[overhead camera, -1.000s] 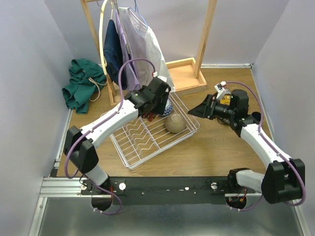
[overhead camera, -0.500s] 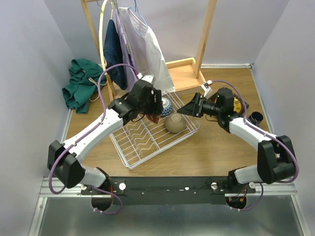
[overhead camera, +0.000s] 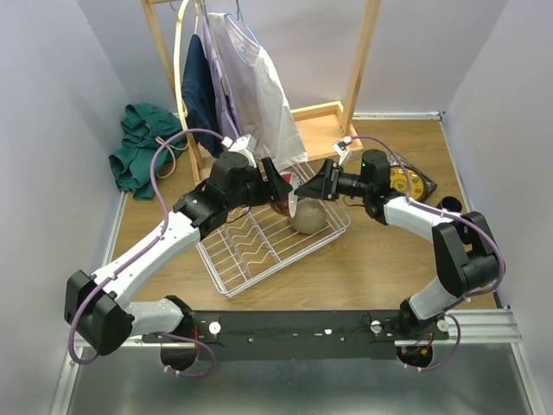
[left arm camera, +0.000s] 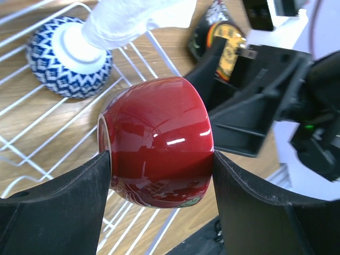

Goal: Unload the mixed dishes from the dish rack
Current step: Pick up the bowl from the dish rack.

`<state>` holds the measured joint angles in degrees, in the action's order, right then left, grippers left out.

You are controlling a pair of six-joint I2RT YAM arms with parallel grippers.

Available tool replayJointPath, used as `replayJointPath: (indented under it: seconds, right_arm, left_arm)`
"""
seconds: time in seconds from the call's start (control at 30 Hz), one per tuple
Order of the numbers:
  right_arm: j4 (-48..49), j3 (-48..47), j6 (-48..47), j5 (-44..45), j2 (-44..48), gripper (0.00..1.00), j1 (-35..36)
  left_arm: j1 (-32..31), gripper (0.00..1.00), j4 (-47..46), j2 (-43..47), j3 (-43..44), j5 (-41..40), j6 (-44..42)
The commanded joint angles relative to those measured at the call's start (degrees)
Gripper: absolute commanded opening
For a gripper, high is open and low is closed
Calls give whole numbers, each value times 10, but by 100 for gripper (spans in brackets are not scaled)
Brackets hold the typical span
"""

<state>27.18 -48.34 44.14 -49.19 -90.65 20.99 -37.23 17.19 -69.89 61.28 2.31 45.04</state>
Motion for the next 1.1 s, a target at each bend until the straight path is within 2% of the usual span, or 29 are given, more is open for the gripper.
replayJointPath:
  seconds: [0.0, 0.13, 0.23, 0.27, 0.33, 0.37, 0.43, 0.47, 0.5, 0.57, 0.6, 0.67, 0.7, 0.77, 0.8, 0.87, 0.9, 1.0, 1.07]
  right_arm:
    - [51, -32, 9, -16, -29, 90, 19]
    - [70, -37, 20, -25, -45, 79, 32]
    - [74, -36, 21, -27, -49, 62, 34]
    - [74, -35, 20, -27, -49, 50, 34]
    - [71, -33, 17, -27, -46, 36, 34]
    - [66, -33, 12, -26, -44, 25, 34]
    - [45, -35, 1, -21, -37, 16, 34]
    - [32, -37, -16, -15, -33, 9, 34]
    - [4, -40, -25, -3, -24, 3, 34]
    - [-19, -44, -49, 8, -14, 1, 34]
    - [-44, -47, -58, 16, -8, 1, 34]
    - [-73, -56, -83, 26, 6, 1, 34]
    - [-104, -59, -92, 35, 13, 1, 34]
    - [-147, -71, -124, 54, 34, 1, 34]
    - [-185, -76, -134, 72, 42, 1, 34]
    - [-234, -85, -158, 100, 64, 1, 34]
    - [-289, -98, -167, 128, 71, 1, 34]
    - [-393, -121, -192, 199, 97, 1, 32]
    - [-443, -132, -205, 235, 109, 1, 29]
  left_arm:
    - [2, 11, -109, 33, -21, 35, 50]
    - [2, 11, -127, 42, -33, 37, 61]
    - [2, 11, -124, 45, -35, 32, 61]
    - [3, 11, -124, 46, -37, 30, 60]
    - [4, 13, -124, 49, -42, 26, 60]
    - [3, 13, -120, 50, -42, 24, 59]
    - [6, 17, -112, 51, -44, 20, 55]
    - [6, 18, -110, 50, -45, 17, 53]
    - [7, 25, -108, 53, -47, 16, 47]
    - [7, 32, -104, 55, -48, 8, 42]
    - [8, 41, -102, 55, -49, 4, 38]
    - [8, 51, -95, 56, -49, -5, 24]
    - [8, 60, -92, 58, -49, -9, 21]
    - [10, 67, -83, 60, -47, -17, 3]
    - [10, 78, -79, 63, -46, -19, -4]
    - [11, 84, -66, 66, -42, -42, -30]
    - [11, 92, -60, 70, -40, -48, -41]
    - [13, 99, -37, 74, -28, -81, -85]
    - [12, 99, -25, 78, -23, -107, -107]
